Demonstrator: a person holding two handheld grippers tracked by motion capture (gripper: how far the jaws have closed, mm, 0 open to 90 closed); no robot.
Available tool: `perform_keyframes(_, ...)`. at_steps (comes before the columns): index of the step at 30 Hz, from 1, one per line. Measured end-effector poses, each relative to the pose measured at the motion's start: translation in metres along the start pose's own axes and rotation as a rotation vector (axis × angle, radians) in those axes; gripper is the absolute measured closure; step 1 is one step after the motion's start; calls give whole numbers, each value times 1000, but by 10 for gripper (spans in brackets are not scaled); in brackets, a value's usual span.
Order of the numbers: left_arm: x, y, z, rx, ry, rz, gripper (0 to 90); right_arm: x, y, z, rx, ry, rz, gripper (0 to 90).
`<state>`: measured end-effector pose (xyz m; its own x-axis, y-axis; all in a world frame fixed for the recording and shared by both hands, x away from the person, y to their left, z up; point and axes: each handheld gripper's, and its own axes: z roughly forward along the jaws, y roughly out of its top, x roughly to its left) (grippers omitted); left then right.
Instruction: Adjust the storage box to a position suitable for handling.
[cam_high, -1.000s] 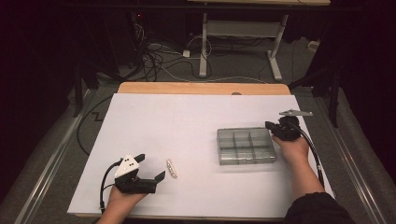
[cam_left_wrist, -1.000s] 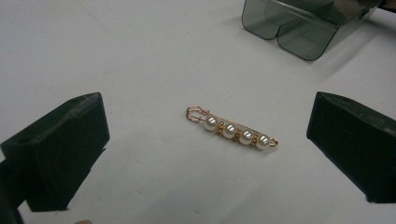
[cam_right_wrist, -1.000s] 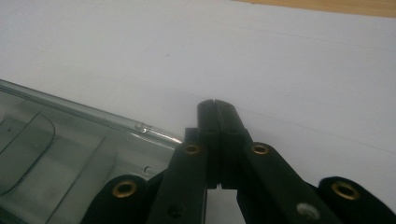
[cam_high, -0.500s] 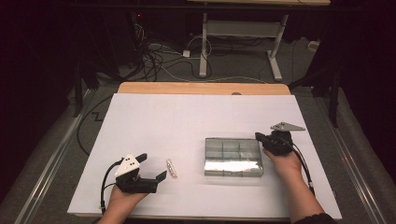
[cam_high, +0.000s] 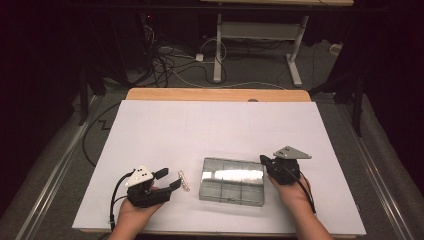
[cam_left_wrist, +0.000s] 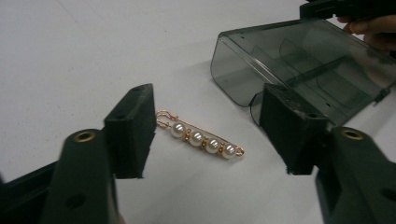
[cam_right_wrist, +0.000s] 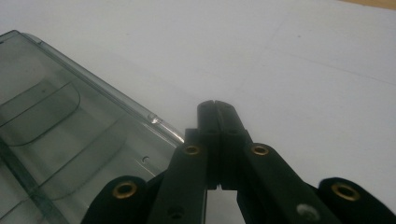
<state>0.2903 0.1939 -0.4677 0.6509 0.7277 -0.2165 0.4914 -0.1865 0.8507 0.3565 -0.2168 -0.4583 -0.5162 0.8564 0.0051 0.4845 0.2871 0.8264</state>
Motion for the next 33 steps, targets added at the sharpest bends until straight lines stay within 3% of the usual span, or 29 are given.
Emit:
perform_keyframes(2, -1, 0, 1, 5, 6, -4, 388, 5, 0, 0, -2, 7, -8, 900)
perform_keyframes(3, -3, 1, 1, 18, 3, -3, 451, 17, -1, 0, -1, 33, -24, 900)
perform_keyframes(6, -8, 1, 2, 49, 5, 2, 587, 26, -2, 0, 0, 43, -48, 900)
perform_keyframes(12, -33, -6, 11, 178, -12, 28, 808, 18, -7, -21, -24, 48, -31, 900)
perform_keyframes(15, -44, -13, 16, 236, -18, 71, 842, 17, -18, -38, -29, 70, -22, 900)
perform_keyframes(21, -48, -16, 18, 265, -21, 86, 870, 23, -37, -58, -10, 109, -21, 900)
perform_keyframes(23, -49, -17, 17, 264, -26, 86, 871, 24, -41, -60, -2, 115, -24, 900)
perform_keyframes(25, -53, -18, 18, 266, -70, 94, 871, 24, -44, -61, 6, 126, -18, 900)
perform_keyframes(26, -53, -18, 18, 266, -70, 94, 871, 23, -44, -61, 9, 132, -10, 900)
perform_keyframes(28, -60, -18, 22, 276, -95, 134, 870, 22, -45, -61, 18, 136, -3, 900)
perform_keyframes(33, -55, -16, 24, 265, -87, 123, 868, 25, -47, -57, 43, 155, -9, 900)
